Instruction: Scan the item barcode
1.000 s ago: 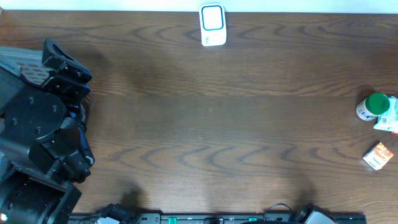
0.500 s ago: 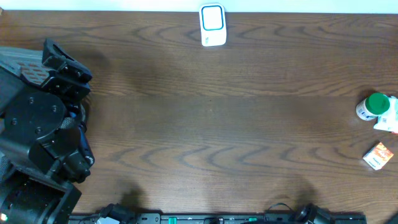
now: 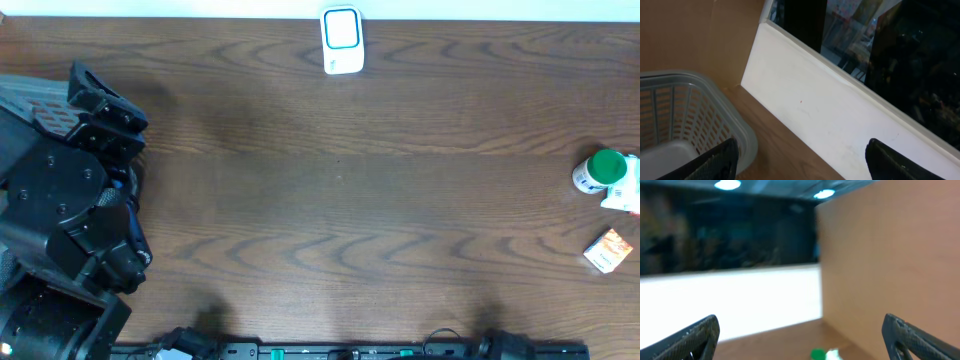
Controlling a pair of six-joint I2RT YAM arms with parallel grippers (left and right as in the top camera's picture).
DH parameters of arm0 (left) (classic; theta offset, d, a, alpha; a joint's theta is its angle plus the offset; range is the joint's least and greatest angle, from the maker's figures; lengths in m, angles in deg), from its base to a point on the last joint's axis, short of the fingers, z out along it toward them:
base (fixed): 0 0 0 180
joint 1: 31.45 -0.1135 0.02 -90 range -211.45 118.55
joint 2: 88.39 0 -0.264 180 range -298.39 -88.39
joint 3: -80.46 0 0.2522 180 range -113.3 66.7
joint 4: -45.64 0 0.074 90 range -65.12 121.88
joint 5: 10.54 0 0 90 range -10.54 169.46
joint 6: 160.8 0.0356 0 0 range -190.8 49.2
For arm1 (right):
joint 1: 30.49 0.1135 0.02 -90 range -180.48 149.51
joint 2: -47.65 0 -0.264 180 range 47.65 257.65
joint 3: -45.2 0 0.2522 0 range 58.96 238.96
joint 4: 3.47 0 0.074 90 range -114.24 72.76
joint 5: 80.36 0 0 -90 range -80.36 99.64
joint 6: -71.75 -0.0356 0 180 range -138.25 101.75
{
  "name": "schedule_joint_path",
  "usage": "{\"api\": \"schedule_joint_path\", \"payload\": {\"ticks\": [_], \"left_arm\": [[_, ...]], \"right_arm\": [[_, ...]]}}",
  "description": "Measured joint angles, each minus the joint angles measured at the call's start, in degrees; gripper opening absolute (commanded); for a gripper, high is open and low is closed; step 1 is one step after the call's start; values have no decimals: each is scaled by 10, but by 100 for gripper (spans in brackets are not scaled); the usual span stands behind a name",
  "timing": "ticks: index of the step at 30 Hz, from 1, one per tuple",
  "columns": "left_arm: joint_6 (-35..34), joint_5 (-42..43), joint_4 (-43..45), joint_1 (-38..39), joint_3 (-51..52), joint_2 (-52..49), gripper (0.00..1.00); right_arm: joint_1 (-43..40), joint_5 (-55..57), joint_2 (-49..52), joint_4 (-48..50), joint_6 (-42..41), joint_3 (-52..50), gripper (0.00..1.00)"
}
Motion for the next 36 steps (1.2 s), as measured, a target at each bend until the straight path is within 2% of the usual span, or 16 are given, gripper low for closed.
{"api": "schedule_joint_path", "payload": {"ticks": [4,7,11,14,22,30,36], "left_arm": [[0,0,0,0,0,0,82],[0,0,0,0,0,0,81],[0,0,0,0,0,0,82],[0,0,0,0,0,0,82],[0,0,0,0,0,0,82],[0,0,0,0,0,0,82],[0,0,0,0,0,0,81]], "right_arm": [[116,6,0,1,12,0,99],[173,16,0,26,16,0,99],[193,20,-1,111,17,-14,99],[193,19,-14,195,19,-62,99],[193,7,-105,445,-1,-335,99],[193,-14,-108,717,-57,-638,99],[193,-3,-108,774,-114,-827,99]]}}
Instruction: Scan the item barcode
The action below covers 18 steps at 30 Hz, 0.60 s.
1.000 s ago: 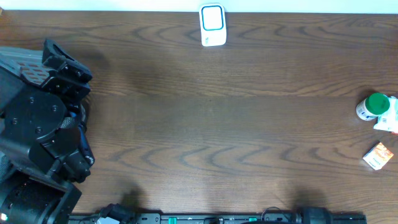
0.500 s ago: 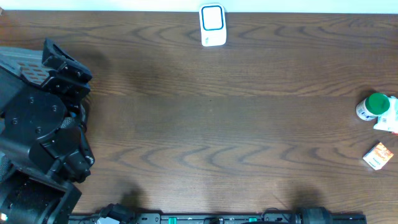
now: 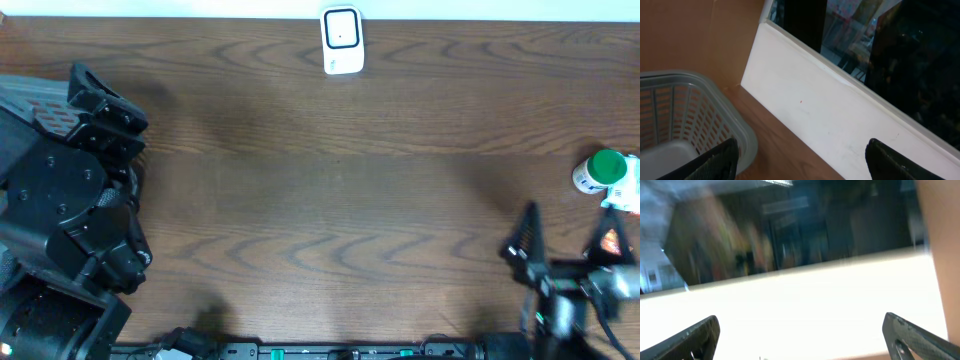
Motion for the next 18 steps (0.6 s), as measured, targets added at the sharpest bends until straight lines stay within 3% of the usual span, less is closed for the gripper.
{"api": "schedule_joint_path", "payload": {"ticks": [7,13,18], "left_arm": [[0,0,0,0,0,0,81],[0,0,0,0,0,0,82],[0,0,0,0,0,0,81]], "right_arm": [[-3,40,0,46,-98,-135,99],[-8,50,0,51,-122,-197,99],[-8,54,-1,-16,-128,-215,99]]}}
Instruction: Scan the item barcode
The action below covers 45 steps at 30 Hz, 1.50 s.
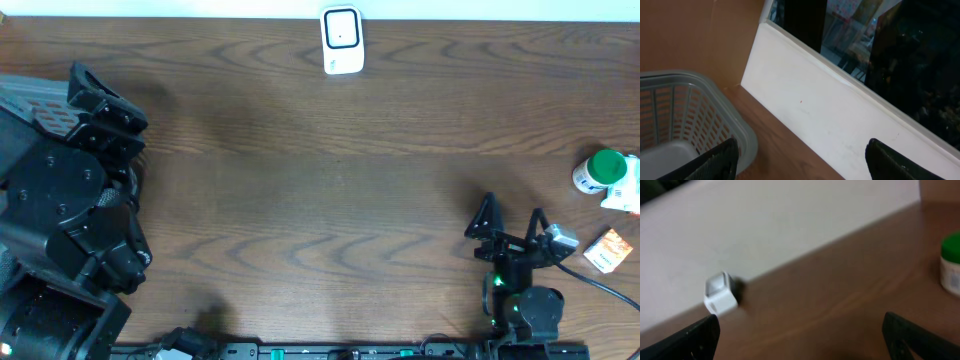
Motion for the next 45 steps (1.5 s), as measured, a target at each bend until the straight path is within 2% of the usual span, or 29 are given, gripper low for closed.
{"api": "schedule_joint_path", "payload": {"ticks": [27,32,36,40,45], "left_arm": [[0,0,-1,3,0,0,82],[-1,3,-48,0,6,10,81],[-6,36,-50,-25,73,47,81],[-8,94,-34,-50,197,109,82],[-21,205,-28,-70,358,212,82]], "right_arm": [[0,-3,0,-5,0,0,99],[0,-3,0,-5,0,0,99],[0,-3,0,-5,0,0,99],[0,-5,0,-6,0,0,99],[0,-5,0,-6,0,0,99]]}}
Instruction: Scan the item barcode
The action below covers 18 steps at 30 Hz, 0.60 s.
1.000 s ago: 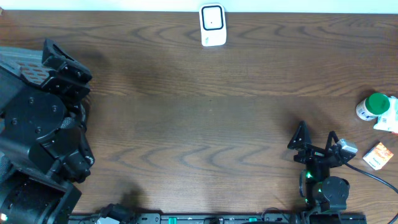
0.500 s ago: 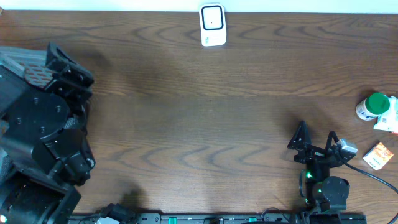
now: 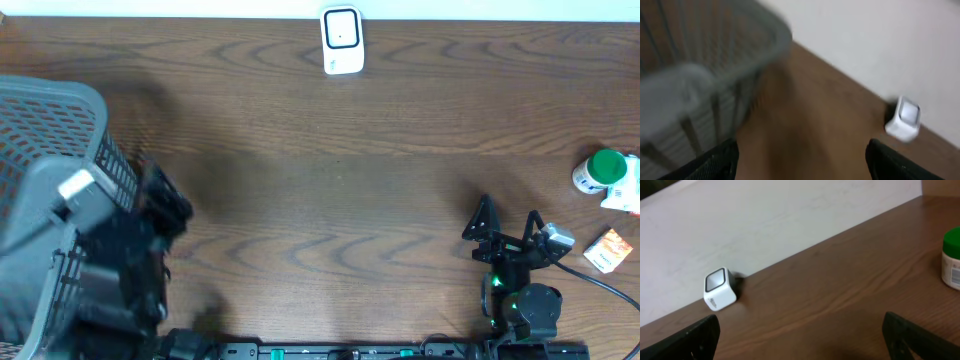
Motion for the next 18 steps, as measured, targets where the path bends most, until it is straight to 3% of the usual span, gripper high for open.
{"api": "schedule_joint_path", "payload": {"ticks": [6,15,18], "left_arm": [[-6,49,103,-35,149,136,82],[81,155,455,-74,406,234,82],[115,181,515,-76,459,249,82]], "right_arm": [[0,0,0,0,0,0,99],[0,0,0,0,0,0,99],[0,0,0,0,0,0,99]]}}
